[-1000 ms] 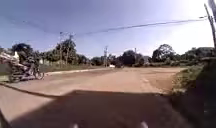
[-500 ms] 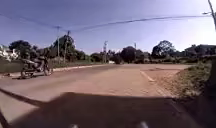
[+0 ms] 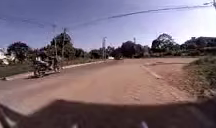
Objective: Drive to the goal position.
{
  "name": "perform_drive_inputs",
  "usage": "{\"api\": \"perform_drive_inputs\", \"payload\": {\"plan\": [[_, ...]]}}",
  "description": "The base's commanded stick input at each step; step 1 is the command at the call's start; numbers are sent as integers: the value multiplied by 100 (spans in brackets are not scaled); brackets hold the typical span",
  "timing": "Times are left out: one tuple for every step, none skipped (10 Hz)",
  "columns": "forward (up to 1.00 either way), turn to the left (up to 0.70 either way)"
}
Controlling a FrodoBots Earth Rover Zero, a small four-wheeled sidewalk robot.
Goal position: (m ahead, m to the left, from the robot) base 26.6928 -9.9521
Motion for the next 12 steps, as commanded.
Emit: {"api": "perform_drive_inputs", "payload": {"plan": [[100,-31],[100,-31],[100,-15],[100,0],[100,0],[100,0],[100,-17],[100,-38],[100,-23],[100,0],[100,0],[100,0]]}}
